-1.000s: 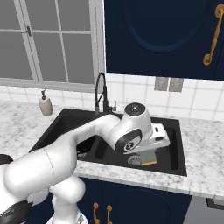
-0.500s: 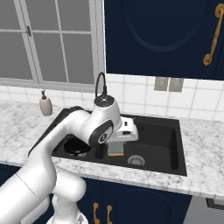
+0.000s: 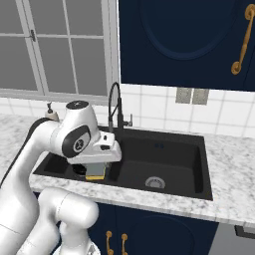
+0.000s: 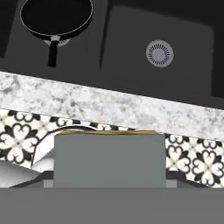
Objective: Pick the pan and sponge and place them into the sink. Then turn on the water.
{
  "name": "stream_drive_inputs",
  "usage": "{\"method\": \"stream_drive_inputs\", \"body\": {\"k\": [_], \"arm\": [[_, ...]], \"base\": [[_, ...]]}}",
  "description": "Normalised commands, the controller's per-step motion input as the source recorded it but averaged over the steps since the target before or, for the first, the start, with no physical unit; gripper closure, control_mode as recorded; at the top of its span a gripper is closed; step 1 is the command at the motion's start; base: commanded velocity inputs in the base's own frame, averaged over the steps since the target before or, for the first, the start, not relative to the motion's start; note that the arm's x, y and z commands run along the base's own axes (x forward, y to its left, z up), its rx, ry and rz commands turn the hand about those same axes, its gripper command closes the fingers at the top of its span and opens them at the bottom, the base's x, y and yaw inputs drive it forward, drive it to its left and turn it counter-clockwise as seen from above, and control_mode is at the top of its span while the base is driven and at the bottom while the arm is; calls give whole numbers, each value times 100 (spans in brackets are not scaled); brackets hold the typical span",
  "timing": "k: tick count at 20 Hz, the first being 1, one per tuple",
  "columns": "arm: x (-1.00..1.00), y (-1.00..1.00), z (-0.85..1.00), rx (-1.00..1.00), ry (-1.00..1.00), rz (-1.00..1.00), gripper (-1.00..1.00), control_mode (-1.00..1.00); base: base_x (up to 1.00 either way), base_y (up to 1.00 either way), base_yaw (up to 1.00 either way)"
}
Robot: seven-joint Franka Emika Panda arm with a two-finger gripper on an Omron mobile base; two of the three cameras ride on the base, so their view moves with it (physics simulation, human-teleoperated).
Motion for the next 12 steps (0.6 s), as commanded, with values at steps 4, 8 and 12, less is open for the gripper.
{"method": "stream_drive_inputs", "body": {"k": [4, 8, 12], "arm": [[0, 80, -3, 15, 0, 6, 100, -100], [0, 100, 0, 12, 0, 3, 100, -100], [0, 94, 0, 1, -5, 3, 100, -100]], "base": [[0, 0, 0], [0, 0, 0], [0, 0, 0]]}}
